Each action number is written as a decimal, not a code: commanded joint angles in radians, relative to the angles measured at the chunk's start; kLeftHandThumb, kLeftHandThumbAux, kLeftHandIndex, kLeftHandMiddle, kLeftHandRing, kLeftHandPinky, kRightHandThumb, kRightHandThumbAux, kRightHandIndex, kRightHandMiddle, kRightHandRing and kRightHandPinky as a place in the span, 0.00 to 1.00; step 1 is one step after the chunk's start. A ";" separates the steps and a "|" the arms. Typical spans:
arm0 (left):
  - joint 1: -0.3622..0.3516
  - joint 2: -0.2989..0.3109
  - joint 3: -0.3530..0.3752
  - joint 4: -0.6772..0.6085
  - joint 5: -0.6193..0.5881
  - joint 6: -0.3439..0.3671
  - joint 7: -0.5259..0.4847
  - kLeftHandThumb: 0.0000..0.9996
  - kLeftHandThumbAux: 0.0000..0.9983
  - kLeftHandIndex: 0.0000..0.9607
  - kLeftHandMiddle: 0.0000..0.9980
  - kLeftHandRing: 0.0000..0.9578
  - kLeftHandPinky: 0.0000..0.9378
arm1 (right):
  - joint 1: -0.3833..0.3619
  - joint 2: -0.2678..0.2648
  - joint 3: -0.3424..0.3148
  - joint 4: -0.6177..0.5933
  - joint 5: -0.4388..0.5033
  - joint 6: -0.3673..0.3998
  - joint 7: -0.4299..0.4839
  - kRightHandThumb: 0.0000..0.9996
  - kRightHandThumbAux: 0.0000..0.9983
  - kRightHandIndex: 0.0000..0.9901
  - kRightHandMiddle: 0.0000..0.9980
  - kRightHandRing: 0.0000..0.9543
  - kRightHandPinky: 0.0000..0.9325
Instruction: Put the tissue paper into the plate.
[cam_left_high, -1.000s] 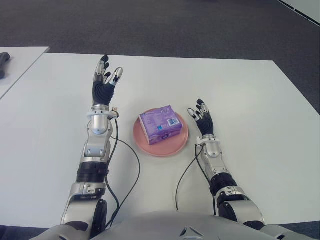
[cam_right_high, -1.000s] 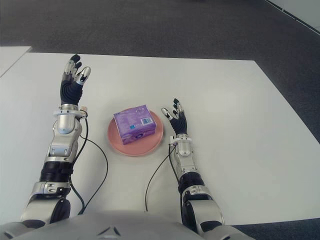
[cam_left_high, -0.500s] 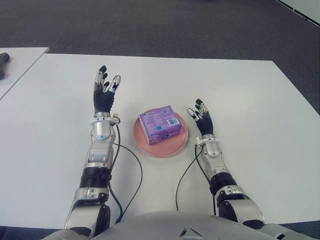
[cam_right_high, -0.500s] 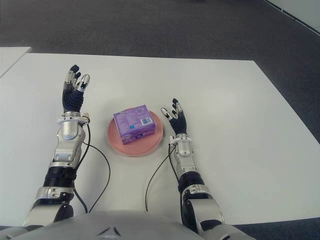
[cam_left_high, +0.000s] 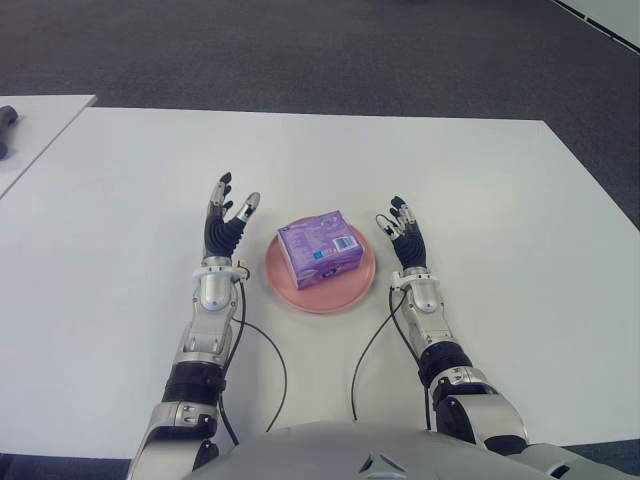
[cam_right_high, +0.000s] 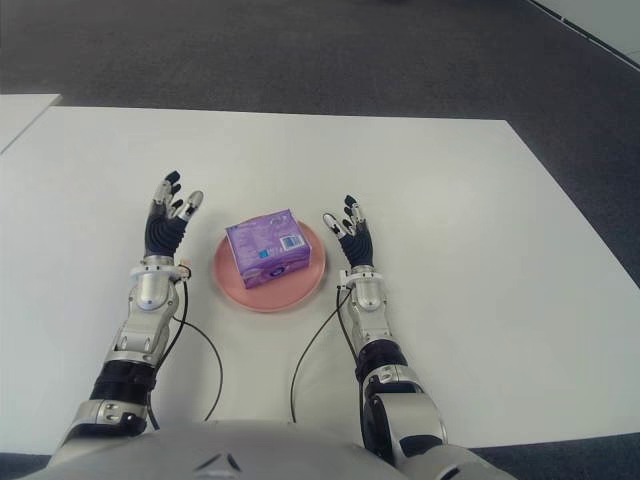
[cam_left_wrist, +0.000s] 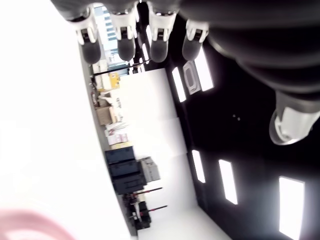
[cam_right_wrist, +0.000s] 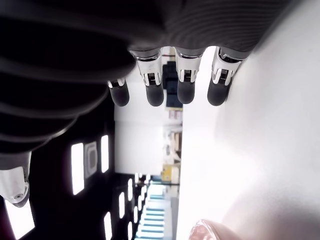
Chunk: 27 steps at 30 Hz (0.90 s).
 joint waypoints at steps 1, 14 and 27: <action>0.017 0.020 -0.021 0.057 0.037 -0.052 0.019 0.00 0.45 0.00 0.00 0.00 0.00 | 0.097 0.022 -0.003 0.064 0.014 0.089 0.001 0.07 0.48 0.00 0.00 0.00 0.00; -0.004 0.035 -0.061 0.170 0.063 -0.152 0.018 0.00 0.43 0.00 0.00 0.00 0.00 | 0.101 0.020 -0.007 0.057 0.023 0.087 0.011 0.09 0.49 0.00 0.00 0.00 0.00; -0.032 0.038 -0.095 0.286 0.020 -0.252 -0.050 0.00 0.43 0.00 0.00 0.00 0.00 | 0.086 -0.003 -0.015 0.101 0.026 0.069 0.026 0.09 0.51 0.00 0.00 0.00 0.00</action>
